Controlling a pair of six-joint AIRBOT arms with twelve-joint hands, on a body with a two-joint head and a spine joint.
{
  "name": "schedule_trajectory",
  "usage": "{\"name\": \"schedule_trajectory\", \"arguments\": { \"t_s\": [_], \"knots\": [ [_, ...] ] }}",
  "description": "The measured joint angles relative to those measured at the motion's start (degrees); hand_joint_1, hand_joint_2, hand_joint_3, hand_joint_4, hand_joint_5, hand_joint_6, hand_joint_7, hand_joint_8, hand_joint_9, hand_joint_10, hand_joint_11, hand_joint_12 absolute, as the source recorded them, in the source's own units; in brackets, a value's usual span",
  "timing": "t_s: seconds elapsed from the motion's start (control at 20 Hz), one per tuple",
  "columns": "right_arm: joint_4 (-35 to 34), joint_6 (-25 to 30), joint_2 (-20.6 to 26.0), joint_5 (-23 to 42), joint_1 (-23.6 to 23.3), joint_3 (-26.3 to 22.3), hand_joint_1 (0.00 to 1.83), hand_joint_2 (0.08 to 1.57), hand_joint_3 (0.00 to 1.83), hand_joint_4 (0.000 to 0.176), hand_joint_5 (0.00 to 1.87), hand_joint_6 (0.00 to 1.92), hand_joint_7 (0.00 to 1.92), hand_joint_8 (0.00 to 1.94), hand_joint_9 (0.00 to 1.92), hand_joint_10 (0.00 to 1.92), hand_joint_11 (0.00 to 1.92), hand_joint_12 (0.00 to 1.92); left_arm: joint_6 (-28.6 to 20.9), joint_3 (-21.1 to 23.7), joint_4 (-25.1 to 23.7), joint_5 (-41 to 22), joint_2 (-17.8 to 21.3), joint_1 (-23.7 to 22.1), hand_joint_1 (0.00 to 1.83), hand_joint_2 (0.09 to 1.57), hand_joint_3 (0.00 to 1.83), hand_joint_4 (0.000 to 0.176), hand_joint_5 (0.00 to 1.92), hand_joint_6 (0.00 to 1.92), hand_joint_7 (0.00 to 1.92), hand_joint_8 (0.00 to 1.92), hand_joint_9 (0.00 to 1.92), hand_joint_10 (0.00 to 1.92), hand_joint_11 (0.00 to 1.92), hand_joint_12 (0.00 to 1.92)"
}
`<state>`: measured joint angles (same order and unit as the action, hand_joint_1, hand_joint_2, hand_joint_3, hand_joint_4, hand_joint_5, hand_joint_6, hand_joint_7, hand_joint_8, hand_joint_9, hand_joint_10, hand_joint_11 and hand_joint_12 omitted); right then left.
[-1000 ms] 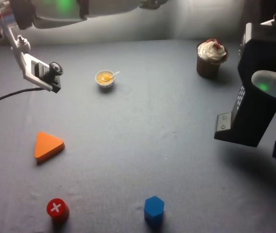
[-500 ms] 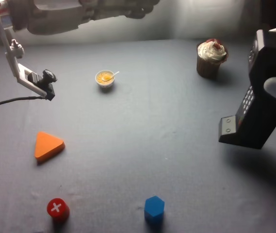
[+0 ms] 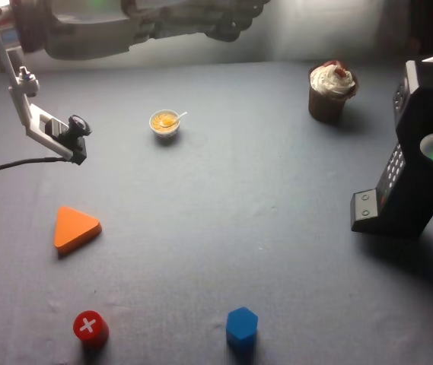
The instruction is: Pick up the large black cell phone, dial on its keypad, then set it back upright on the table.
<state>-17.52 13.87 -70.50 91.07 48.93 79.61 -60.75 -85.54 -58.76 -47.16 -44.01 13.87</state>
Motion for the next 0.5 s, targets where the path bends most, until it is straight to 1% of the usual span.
{"name": "schedule_trajectory", "arguments": {
  "t_s": [0.05,0.1,0.15,0.2,0.25,0.3,0.35,0.4,0.45,0.5],
  "knots": [
    [0.7,0.1,0.0,0.1,0.2,0.1,1.42,1.05,0.0,0.0,1.15,0.52,1.08,0.75,1.06,1.07,1.04,1.13,0.4,-0.1,1.0,0.1,0.0,0.0,0.0,1.19,0.0,0.025,0.21,0.0,0.19,0.0,0.18,0.0,0.0,0.44],
    [1.6,0.1,0.0,0.0,0.3,0.1,1.48,1.04,0.0,0.0,1.15,0.47,1.07,0.73,1.05,0.98,1.01,1.34,0.5,-0.2,1.7,0.1,0.0,0.0,0.0,1.19,0.0,0.026,0.21,0.0,0.21,0.01,0.18,0.0,0.0,0.43],
    [2.3,0.1,-0.1,-0.1,0.5,0.1,1.5,1.04,0.0,0.0,1.15,0.44,1.06,0.74,1.05,0.97,0.99,1.39,0.5,-0.3,2.1,0.2,0.0,0.0,0.0,1.19,0.0,0.022,0.22,0.01,0.23,0.01,0.19,0.01,0.0,0.43],
    [2.5,0.2,-0.2,-0.1,0.6,0.1,1.5,1.05,0.0,0.0,1.13,0.48,1.05,0.76,1.04,0.98,1.0,1.39,0.5,-0.3,2.1,0.2,0.0,0.2,0.0,1.19,0.0,0.019,0.24,0.01,0.24,0.01,0.21,0.01,0.0,0.47],
    [2.6,0.3,-0.3,0.0,0.5,0.3,1.42,1.05,0.0,0.0,1.1,0.62,1.07,0.76,1.06,1.07,1.03,1.12,0.5,-0.1,2.1,0.2,0.0,0.4,0.0,1.19,0.0,0.019,0.25,0.01,0.25,0.01,0.22,0.01,0.0,0.51],
    [3.0,0.3,-0.3,0.0,0.5,0.8,1.48,1.05,0.0,0.0,1.12,0.54,1.06,0.75,1.06,0.97,1.0,1.34,0.6,0.0,1.7,0.2,0.0,0.7,0.0,1.19,0.0,0.024,0.24,0.0,0.24,0.0,0.21,0.0,0.0,0.54],
    [2.8,0.4,-0.3,0.0,0.5,1.2,1.41,1.05,0.0,0.0,1.11,0.61,1.06,0.78,1.05,1.08,1.02,1.12,0.6,0.0,1.3,0.3,0.0,0.7,0.0,1.19,0.0,0.026,0.24,0.0,0.23,0.0,0.21,0.0,0.0,0.54],
    [2.7,0.4,-0.3,0.0,0.5,1.7,1.4,1.06,0.0,0.0,1.11,0.62,1.06,0.8,1.05,1.1,1.06,1.02,0.6,0.3,1.4,0.4,0.0,0.7,0.0,1.19,0.0,0.026,0.23,0.0,0.21,0.0,0.2,0.0,0.0,0.51],
    [2.7,0.4,-0.4,0.0,0.5,2.1,1.4,1.06,0.0,0.0,1.1,0.62,1.06,0.79,1.05,1.12,1.07,1.0,0.7,0.7,1.5,0.4,0.0,0.7,0.0,1.18,0.0,0.024,0.22,0.0,0.2,0.0,0.18,0.0,0.0,0.47],
    [2.6,0.4,-0.4,0.0,0.6,2.4,1.4,1.06,0.0,0.0,1.09,0.64,1.06,0.79,1.05,1.12,1.08,0.97,0.6,1.0,1.6,0.4,0.0,0.7,0.0,1.18,0.0,0.024,0.23,0.0,0.21,0.0,0.19,0.0,0.0,0.48]
  ]
}}
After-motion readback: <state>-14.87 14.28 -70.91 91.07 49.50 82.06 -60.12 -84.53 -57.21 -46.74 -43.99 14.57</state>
